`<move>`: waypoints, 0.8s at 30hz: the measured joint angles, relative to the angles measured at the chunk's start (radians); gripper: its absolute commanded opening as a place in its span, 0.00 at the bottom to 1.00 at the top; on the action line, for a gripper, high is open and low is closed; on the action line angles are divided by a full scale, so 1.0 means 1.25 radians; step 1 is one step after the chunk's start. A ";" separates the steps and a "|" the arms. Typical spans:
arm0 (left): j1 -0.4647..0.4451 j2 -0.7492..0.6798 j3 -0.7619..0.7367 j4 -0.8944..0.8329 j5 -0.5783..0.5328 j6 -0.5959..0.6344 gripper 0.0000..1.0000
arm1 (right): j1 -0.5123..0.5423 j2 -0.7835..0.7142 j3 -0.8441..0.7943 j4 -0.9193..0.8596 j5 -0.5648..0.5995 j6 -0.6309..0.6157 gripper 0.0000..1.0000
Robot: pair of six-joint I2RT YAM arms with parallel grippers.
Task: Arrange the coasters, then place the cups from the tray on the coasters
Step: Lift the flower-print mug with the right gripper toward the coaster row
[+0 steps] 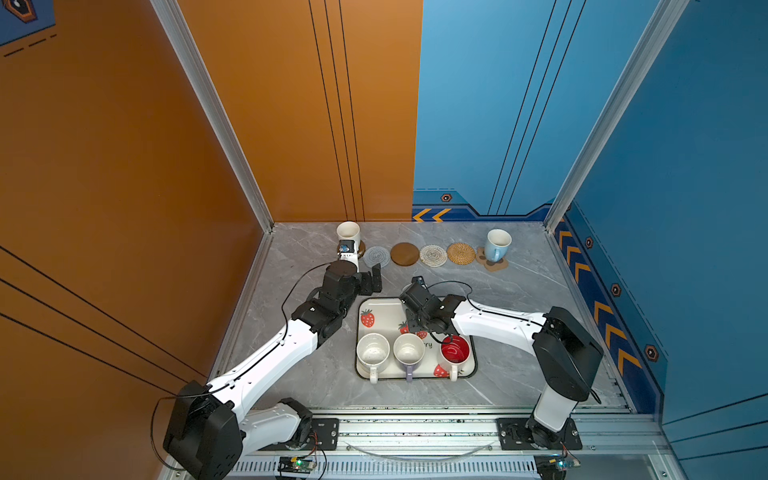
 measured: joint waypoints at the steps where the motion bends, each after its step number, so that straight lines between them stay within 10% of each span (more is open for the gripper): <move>1: 0.000 0.000 0.000 0.000 0.000 -0.001 0.98 | 0.000 0.000 0.000 -0.003 0.003 -0.005 0.00; 24: 0.000 0.020 0.035 -0.009 0.019 -0.045 1.00 | -0.080 -0.031 0.034 -0.042 0.000 -0.102 0.00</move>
